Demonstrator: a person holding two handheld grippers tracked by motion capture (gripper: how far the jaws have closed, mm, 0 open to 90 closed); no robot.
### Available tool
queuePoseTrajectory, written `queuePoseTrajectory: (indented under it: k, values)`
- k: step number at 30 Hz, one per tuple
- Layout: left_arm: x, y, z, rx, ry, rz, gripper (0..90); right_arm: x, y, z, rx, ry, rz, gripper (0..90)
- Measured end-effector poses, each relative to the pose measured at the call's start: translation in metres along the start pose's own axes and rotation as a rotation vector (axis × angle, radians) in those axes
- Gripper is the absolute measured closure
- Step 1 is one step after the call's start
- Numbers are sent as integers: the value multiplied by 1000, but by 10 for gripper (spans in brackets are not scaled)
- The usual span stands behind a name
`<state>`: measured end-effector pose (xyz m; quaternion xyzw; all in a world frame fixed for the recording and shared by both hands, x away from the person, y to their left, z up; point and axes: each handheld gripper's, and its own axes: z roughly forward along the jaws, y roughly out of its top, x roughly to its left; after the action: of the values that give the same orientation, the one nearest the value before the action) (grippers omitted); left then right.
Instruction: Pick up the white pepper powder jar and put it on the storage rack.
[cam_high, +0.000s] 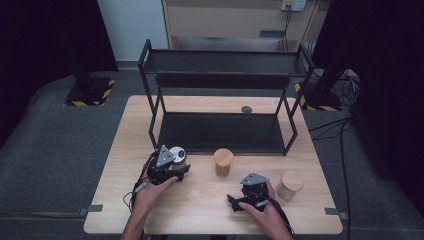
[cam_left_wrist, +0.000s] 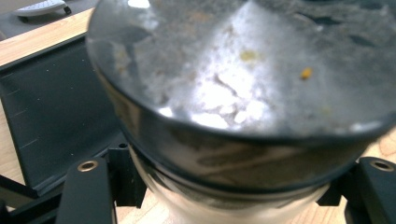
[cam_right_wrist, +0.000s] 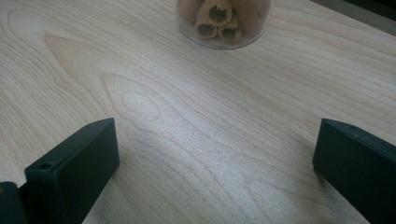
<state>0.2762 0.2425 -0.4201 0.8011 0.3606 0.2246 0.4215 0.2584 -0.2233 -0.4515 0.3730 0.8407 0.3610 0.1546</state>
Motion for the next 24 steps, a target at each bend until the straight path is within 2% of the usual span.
queuePoseTrajectory:
  k: [24]
  values:
    - [11,9,15,-6,5,4,287,0,0,0,0,0,0,4]
